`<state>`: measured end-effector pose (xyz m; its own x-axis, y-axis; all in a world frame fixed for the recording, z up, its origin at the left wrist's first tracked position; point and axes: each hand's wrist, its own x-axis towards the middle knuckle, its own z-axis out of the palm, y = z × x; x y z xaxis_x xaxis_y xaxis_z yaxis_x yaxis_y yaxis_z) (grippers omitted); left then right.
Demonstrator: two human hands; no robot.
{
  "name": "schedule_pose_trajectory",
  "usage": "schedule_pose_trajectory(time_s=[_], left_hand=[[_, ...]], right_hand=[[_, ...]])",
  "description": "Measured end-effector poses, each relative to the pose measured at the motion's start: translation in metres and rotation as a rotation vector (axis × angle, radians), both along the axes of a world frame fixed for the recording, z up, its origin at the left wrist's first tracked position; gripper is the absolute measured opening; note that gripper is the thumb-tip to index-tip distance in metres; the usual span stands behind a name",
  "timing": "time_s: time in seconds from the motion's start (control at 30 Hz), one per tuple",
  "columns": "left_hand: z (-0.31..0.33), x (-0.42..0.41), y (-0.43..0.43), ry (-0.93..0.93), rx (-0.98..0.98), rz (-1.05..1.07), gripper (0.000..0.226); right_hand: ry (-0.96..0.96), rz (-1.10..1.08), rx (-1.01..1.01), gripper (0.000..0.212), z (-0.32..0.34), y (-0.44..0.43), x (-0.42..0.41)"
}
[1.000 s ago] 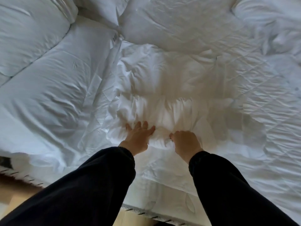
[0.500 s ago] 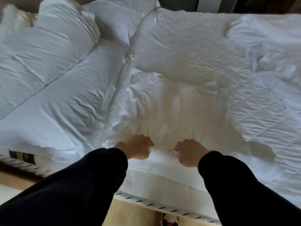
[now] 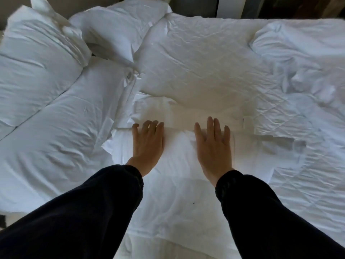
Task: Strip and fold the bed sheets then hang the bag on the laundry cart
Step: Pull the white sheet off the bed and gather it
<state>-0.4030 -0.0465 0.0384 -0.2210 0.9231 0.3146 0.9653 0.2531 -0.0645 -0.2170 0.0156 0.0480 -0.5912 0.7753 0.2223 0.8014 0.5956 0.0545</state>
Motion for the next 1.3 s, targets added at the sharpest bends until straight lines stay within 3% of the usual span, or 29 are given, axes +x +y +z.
schedule_pose_trajectory(time_s=[0.1,0.27,0.43,0.7,0.97,1.3], left_hand=[[-0.004,-0.014,0.031,-0.121,0.027,0.055,0.045],[-0.03,-0.031,0.05,-0.198,-0.311,0.05,0.066],[-0.071,-0.044,0.075,-0.31,-0.577,0.034,0.058],[-0.104,-0.058,0.141,-0.246,-0.52,0.097,0.068],[-0.157,-0.063,0.152,-0.219,-0.554,0.093,0.069],[-0.16,-0.068,0.159,-0.265,-0.617,0.064,0.076]], right_hand=[[0.01,0.005,-0.031,0.054,-0.014,0.024,-0.005],[-0.072,0.015,-0.171,0.061,-0.045,0.065,-0.019],[-0.168,0.057,-0.392,0.079,-0.083,0.088,-0.041],[-0.146,0.006,-0.308,0.065,-0.119,0.138,-0.066],[-0.183,-0.019,-0.343,0.069,-0.17,0.148,-0.076],[-0.205,-0.017,-0.366,0.071,-0.175,0.153,-0.08]])
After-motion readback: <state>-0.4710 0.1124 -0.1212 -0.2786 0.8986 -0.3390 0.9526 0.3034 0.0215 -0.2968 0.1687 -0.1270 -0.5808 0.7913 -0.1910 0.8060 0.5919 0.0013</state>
